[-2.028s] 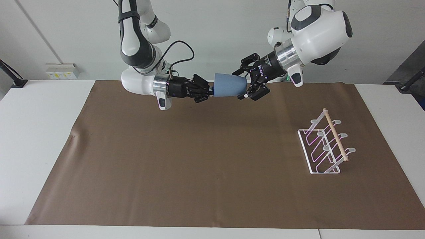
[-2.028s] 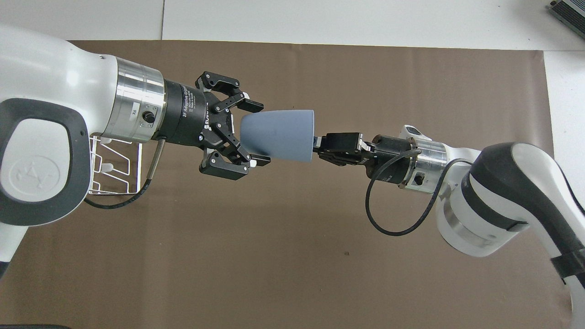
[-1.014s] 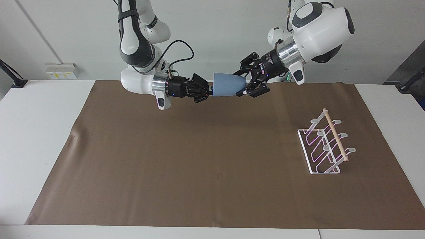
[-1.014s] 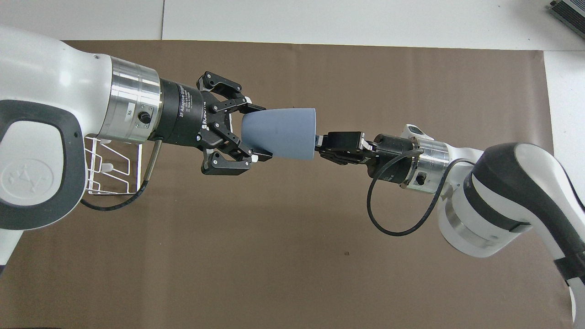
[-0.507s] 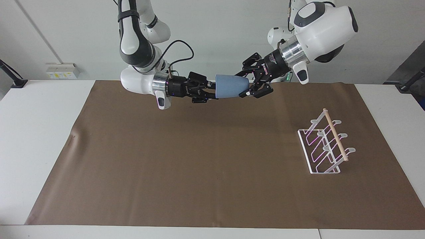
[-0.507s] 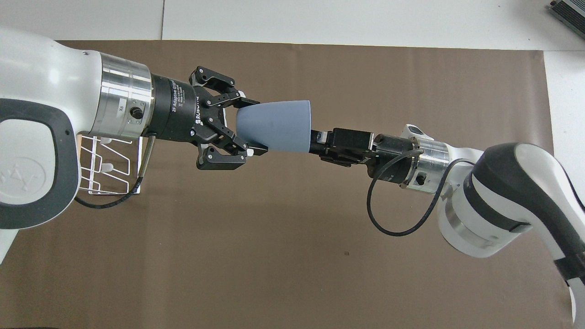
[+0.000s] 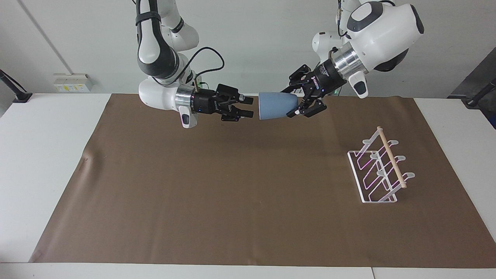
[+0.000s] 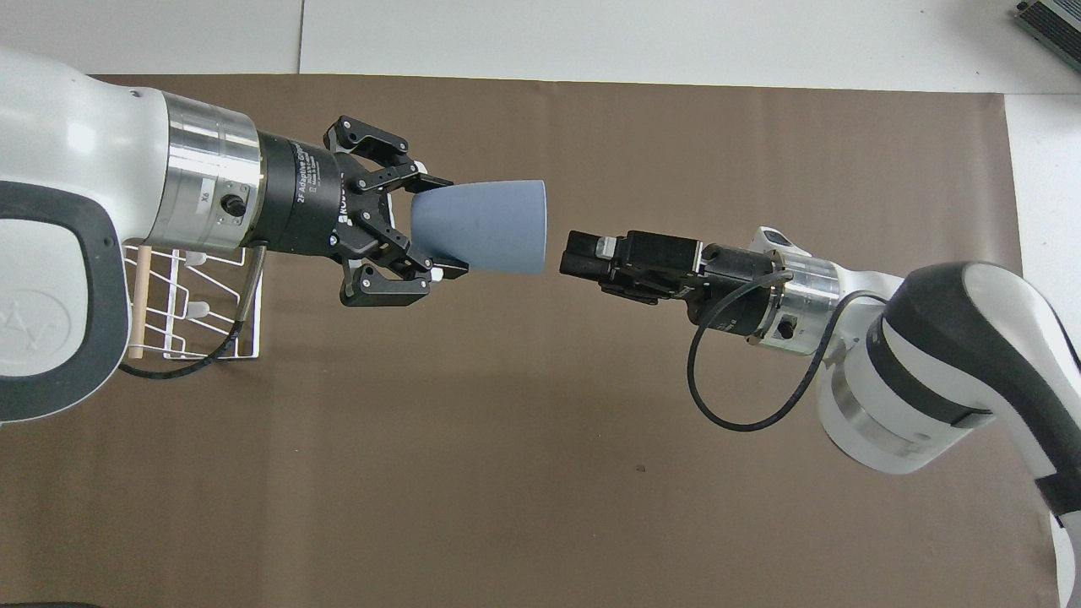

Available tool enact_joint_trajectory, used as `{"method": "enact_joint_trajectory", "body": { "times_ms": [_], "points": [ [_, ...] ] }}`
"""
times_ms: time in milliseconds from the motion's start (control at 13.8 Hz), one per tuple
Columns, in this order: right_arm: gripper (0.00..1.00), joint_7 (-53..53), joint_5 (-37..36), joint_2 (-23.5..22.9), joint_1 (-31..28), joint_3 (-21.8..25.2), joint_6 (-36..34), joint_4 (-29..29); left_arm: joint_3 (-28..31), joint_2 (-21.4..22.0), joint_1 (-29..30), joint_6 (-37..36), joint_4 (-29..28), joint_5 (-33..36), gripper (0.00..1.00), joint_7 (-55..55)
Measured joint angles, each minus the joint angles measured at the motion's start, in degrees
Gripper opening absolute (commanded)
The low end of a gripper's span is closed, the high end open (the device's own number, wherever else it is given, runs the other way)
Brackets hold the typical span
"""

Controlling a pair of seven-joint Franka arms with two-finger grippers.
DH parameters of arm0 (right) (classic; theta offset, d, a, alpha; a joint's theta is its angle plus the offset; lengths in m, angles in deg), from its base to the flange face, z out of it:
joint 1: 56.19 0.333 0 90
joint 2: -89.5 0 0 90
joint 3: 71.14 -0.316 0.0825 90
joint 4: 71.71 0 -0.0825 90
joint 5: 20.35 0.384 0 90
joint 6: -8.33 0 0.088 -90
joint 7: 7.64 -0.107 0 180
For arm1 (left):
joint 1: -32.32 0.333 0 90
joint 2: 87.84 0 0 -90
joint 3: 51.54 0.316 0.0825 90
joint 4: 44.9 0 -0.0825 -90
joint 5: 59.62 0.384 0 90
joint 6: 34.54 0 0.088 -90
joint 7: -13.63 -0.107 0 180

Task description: Hang cup on cup holder

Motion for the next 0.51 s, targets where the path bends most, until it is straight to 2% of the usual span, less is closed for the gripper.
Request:
{"method": "enact_joint_trajectory", "body": {
  "times_ms": [145,217,290,507],
  "points": [
    [0.86,0.0,-1.9,0.3,-1.5,0.1,-0.3,-0.1,0.0,0.0,0.0,-0.1,-0.2,5.7,0.0,-1.0],
    [0.91,0.0,-4.3,0.5,-2.3,0.1,-0.3,-0.2,0.0,0.0,0.0,-0.1,-0.3,8.3,0.0,-2.5],
    [1.0,0.0,-7.6,0.6,-3.3,0.2,-0.3,-0.2,0.1,0.0,0.0,-0.1,-0.4,10.5,0.0,-3.8],
    [1.0,0.1,-18.4,0.9,-7.2,0.4,-0.4,-0.3,0.1,0.2,0.2,-0.1,-1.4,17.0,0.0,-7.2]
  ]
}}
